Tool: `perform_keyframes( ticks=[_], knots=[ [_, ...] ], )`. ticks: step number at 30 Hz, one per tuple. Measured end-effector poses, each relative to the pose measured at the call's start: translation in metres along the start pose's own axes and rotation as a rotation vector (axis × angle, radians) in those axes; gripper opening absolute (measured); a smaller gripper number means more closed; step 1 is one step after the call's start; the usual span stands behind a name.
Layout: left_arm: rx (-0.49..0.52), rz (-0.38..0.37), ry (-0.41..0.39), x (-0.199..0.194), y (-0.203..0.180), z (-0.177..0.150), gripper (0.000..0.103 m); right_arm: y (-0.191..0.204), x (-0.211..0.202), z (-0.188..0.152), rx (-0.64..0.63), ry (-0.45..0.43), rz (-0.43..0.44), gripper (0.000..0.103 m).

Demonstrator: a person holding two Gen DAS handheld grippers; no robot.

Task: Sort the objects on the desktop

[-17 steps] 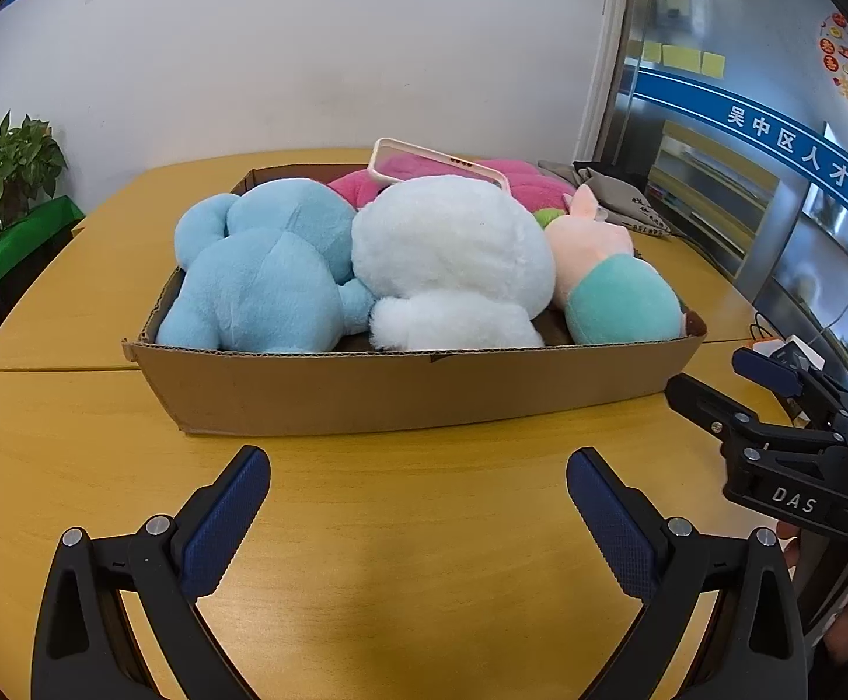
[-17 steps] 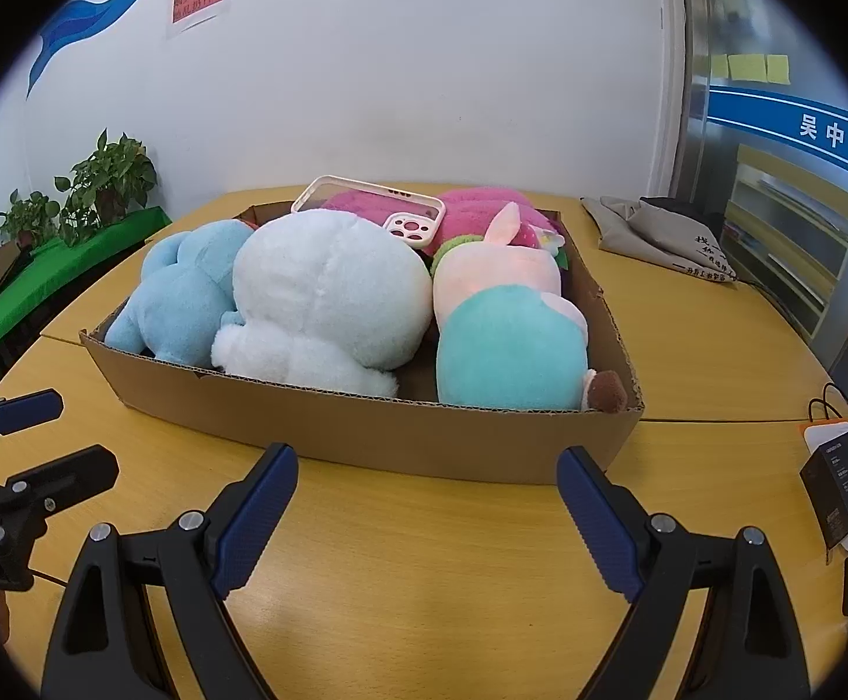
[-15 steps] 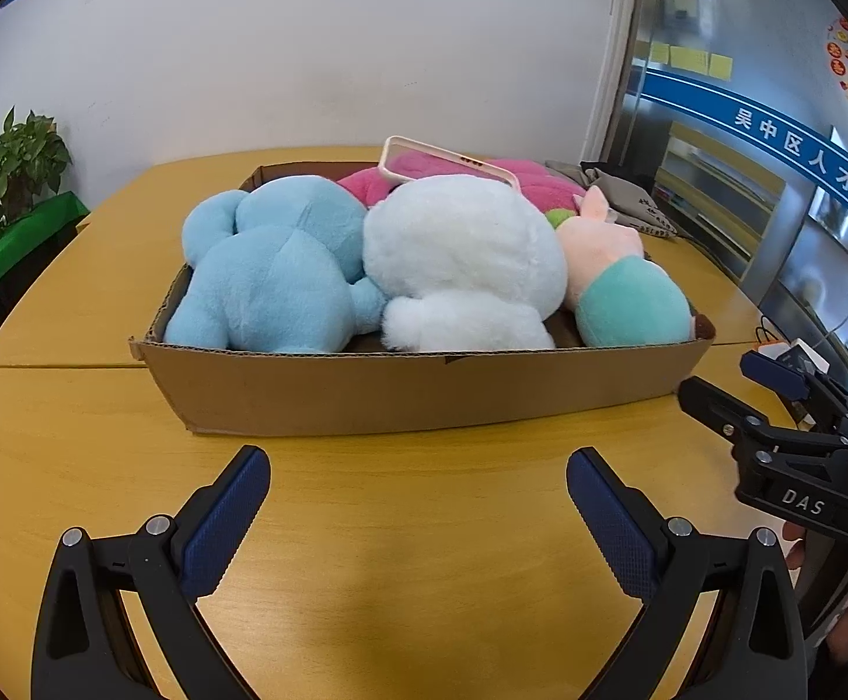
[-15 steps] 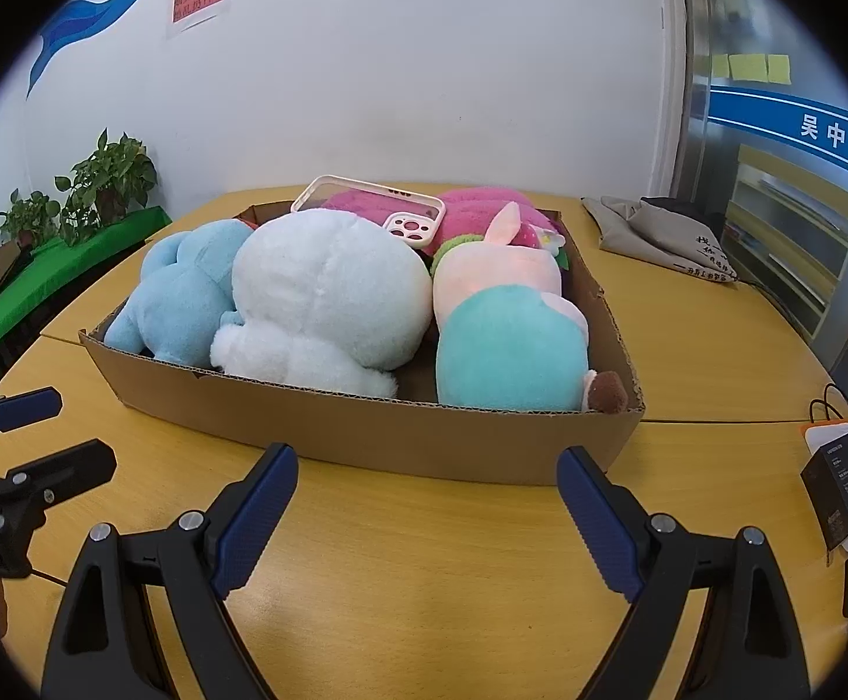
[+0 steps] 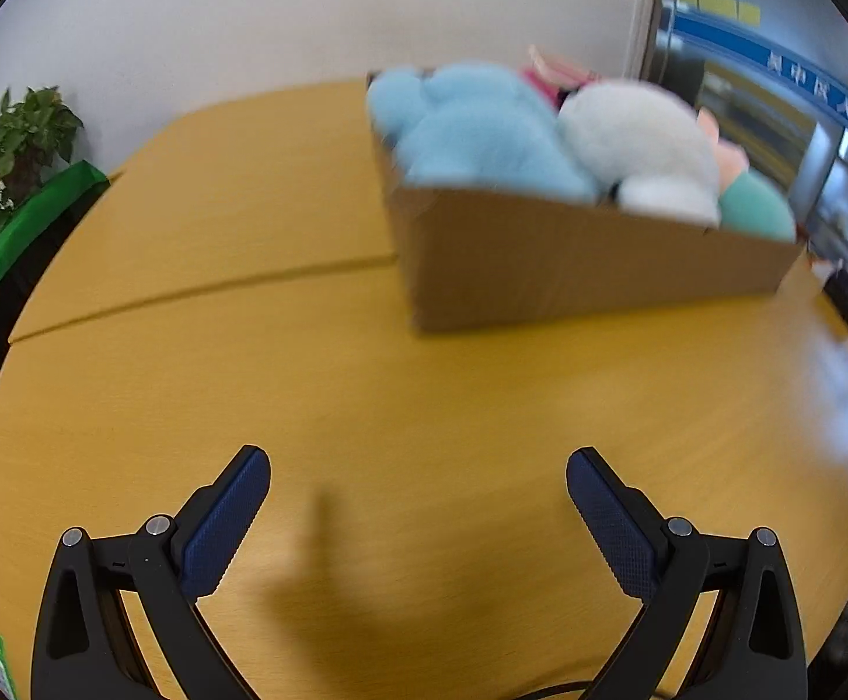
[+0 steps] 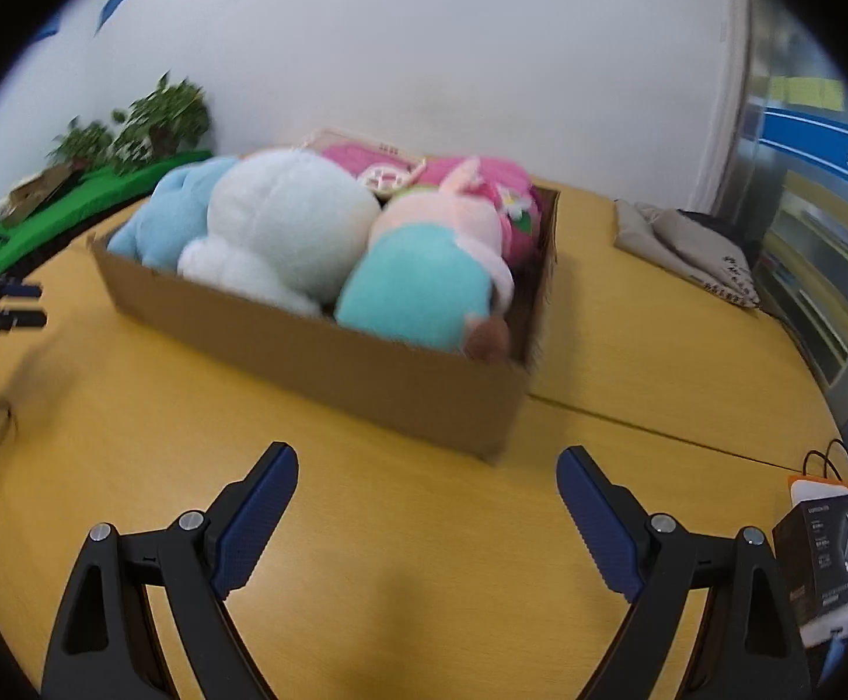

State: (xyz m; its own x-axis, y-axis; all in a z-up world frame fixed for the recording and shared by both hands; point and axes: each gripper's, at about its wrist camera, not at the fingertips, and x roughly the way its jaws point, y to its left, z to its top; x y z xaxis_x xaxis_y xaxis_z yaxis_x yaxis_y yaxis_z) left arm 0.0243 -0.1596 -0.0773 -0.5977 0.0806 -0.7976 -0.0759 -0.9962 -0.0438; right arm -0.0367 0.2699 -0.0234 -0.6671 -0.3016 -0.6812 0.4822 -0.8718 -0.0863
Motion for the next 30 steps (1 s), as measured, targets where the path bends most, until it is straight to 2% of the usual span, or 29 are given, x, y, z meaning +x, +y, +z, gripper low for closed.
perform_keyframes(
  ticks=[2,7,12,16,18,21,23,27,30],
  knots=[
    [0.029,0.001,0.036,0.012,0.019,-0.012,0.103,-0.023,0.010,-0.019,-0.001,0.056,0.015,0.091],
    [0.062,-0.017,0.009,0.019,0.061,-0.029,0.103,-0.068,0.029,-0.051,0.044,0.152,0.041,0.091],
    [0.069,-0.025,-0.014,0.023,0.102,-0.040,0.103,-0.077,0.032,-0.054,0.005,0.162,0.092,0.091],
    [0.112,-0.061,-0.015,0.025,0.131,-0.047,0.103,-0.079,0.035,-0.050,-0.028,0.169,0.135,0.094],
    [0.135,-0.078,-0.012,0.024,0.138,-0.042,0.103,-0.079,0.037,-0.049,-0.056,0.176,0.161,0.103],
    [0.166,-0.100,-0.013,0.024,0.148,-0.046,0.103,-0.080,0.036,-0.050,-0.087,0.178,0.192,0.103],
    [0.185,-0.109,-0.018,0.015,0.141,-0.057,0.103,-0.080,0.034,-0.053,-0.099,0.175,0.203,0.103],
    [0.207,-0.128,-0.022,0.005,0.160,-0.077,0.103,-0.081,0.034,-0.053,-0.119,0.173,0.220,0.103],
    [0.229,-0.144,-0.018,-0.003,0.171,-0.074,0.103,-0.083,0.036,-0.053,-0.133,0.170,0.229,0.103]
  ],
)
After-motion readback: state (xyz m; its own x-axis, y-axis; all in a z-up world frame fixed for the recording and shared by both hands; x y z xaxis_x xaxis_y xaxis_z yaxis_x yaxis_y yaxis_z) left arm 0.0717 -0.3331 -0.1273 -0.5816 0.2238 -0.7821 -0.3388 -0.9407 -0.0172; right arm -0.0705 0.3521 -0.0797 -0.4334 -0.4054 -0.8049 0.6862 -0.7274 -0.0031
